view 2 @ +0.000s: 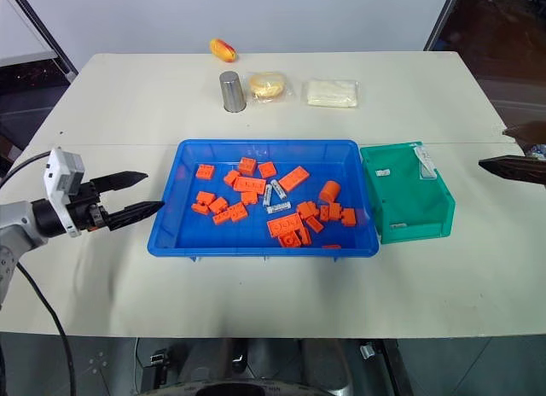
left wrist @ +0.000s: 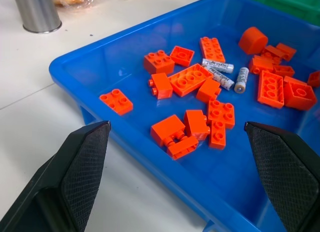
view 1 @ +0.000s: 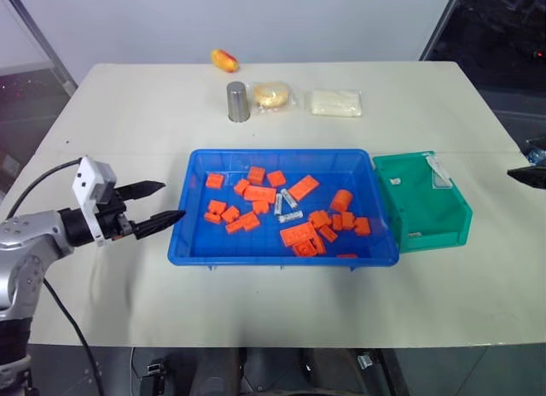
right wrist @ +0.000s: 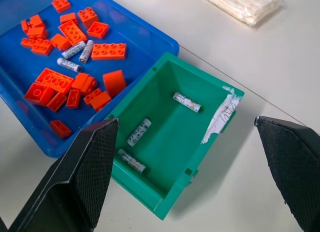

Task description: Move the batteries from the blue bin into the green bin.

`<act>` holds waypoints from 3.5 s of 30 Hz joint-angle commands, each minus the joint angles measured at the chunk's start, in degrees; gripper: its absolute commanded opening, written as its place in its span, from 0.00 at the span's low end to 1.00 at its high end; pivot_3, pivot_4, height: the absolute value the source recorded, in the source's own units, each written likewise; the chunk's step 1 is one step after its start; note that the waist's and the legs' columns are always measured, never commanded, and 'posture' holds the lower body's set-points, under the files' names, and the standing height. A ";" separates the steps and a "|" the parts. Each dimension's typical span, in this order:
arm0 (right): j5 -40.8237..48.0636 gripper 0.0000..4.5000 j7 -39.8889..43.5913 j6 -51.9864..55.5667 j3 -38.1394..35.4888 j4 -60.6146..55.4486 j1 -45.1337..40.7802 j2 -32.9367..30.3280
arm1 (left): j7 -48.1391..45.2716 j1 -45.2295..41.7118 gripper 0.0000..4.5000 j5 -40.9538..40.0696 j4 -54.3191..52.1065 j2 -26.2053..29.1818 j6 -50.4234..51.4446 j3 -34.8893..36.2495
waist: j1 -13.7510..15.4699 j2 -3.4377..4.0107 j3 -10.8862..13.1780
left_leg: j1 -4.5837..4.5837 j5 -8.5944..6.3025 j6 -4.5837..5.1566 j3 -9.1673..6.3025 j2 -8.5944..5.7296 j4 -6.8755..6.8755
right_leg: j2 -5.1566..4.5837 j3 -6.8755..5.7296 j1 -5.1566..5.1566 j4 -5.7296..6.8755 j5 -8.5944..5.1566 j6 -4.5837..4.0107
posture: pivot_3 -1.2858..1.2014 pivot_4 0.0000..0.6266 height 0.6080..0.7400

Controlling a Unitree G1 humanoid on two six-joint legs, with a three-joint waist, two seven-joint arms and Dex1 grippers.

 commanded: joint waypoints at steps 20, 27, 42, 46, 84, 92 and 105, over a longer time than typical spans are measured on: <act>1.05 0.99 -0.76 -0.37 -1.47 -3.15 0.50 1.30 | -0.60 -4.08 1.00 -1.81 -5.17 0.92 3.13 -1.59 | -0.01 0.00 0.00 | 0.00 0.00 0.00 0.00 0.00 0.01 | 0.01 0.00 0.01 0.01 0.09 0.17 | 0.52 0.24 1.00; 1.52 0.99 -2.06 -0.29 0.17 -3.85 -0.78 1.98 | -0.48 -4.57 1.00 -1.95 -5.37 0.89 3.69 -1.59 | 0.01 0.00 0.00 | 0.00 0.00 0.00 0.00 0.00 0.01 | 0.02 0.00 0.01 0.01 0.09 0.17 | 0.52 0.24 1.00; 3.10 0.99 -13.66 1.07 17.88 -13.19 -25.43 13.73 | -0.91 -5.93 1.00 -2.74 -6.21 2.54 5.07 -1.91 | -0.23 -0.02 0.01 | -0.04 0.00 0.00 0.00 0.03 0.02 | 0.06 0.03 -0.10 0.07 0.10 0.18 | 0.52 0.24 1.00; 1.70 0.99 -15.59 0.85 25.24 -14.31 -32.79 21.84 | -1.31 -8.44 1.00 -4.55 -6.80 2.75 6.37 -1.93 | 0.07 -0.04 0.01 | -0.16 0.00 0.00 -0.05 0.03 0.03 | 0.08 0.02 -0.22 0.14 0.11 0.19 | 0.52 0.24 1.00; -27.47 0.99 -11.65 -17.44 56.29 13.57 -40.58 56.38 | 9.05 -1.55 1.00 -7.00 -16.21 -3.00 5.24 -0.50 | -0.09 -0.08 -0.01 | -0.60 0.01 -0.01 -0.32 -0.04 0.35 | 0.12 -0.11 -0.59 0.61 0.12 0.19 | 0.52 0.24 1.00; -30.99 0.99 -11.22 -18.70 56.17 18.40 -41.70 57.48 | 9.78 -1.87 1.00 -6.51 -15.96 -3.59 4.69 -1.32 | -0.11 -0.08 -0.01 | -0.60 0.01 -0.01 -0.32 -0.05 0.36 | 0.12 -0.11 -0.59 0.62 0.12 0.19 | 0.52 0.24 1.00; -35.50 0.99 -10.25 -20.51 57.15 22.33 -43.39 61.08 | 10.74 -2.78 1.00 -4.99 -15.06 -5.09 3.09 -2.37 | -0.14 -0.08 -0.01 | -0.58 0.02 -0.02 -0.33 -0.05 0.35 | 0.13 -0.11 -0.60 0.66 0.12 0.18 | 0.52 0.24 1.00</act>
